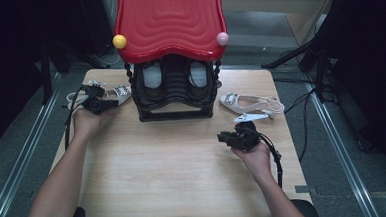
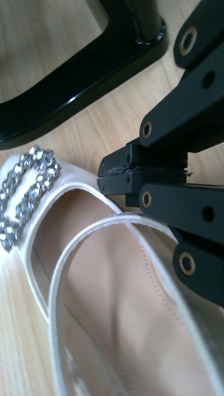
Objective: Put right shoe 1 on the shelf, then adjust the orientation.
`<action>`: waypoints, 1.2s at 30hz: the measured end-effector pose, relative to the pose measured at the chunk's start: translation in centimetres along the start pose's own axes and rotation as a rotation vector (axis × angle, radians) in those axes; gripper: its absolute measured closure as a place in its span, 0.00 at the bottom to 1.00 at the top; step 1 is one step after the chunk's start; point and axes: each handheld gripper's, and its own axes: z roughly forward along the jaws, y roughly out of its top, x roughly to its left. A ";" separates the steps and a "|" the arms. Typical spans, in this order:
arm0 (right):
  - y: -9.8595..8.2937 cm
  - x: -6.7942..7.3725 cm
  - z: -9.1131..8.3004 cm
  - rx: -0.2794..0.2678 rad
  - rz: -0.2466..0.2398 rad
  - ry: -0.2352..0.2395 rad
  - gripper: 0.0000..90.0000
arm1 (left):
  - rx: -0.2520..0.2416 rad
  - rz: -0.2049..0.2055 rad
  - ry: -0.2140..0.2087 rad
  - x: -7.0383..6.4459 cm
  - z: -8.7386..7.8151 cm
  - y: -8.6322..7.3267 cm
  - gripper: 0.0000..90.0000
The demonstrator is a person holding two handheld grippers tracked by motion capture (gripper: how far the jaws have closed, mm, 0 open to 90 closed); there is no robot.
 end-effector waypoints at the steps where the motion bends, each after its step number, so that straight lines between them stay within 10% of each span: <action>1: 0.0 0.1 -0.1 -0.008 -0.008 0.005 0.77 | -0.007 -0.022 -0.016 0.1 0.2 0.0 1.00; 8: -0.4 0.0 0.1 -0.026 0.005 0.011 0.54 | -0.027 -0.028 -0.004 -0.1 0.9 0.2 1.00; 17: -0.3 0.0 0.5 0.015 0.025 0.012 0.50 | -0.045 -0.049 0.003 -0.1 1.4 0.4 1.00; 20: -0.3 0.0 0.6 0.019 0.028 0.011 0.51 | 0.015 -0.048 -0.012 -0.1 1.5 1.1 1.00; 36: -0.2 -0.1 0.5 0.030 0.036 0.007 0.53 | -0.044 -0.067 -0.005 1.1 -5.5 2.3 1.00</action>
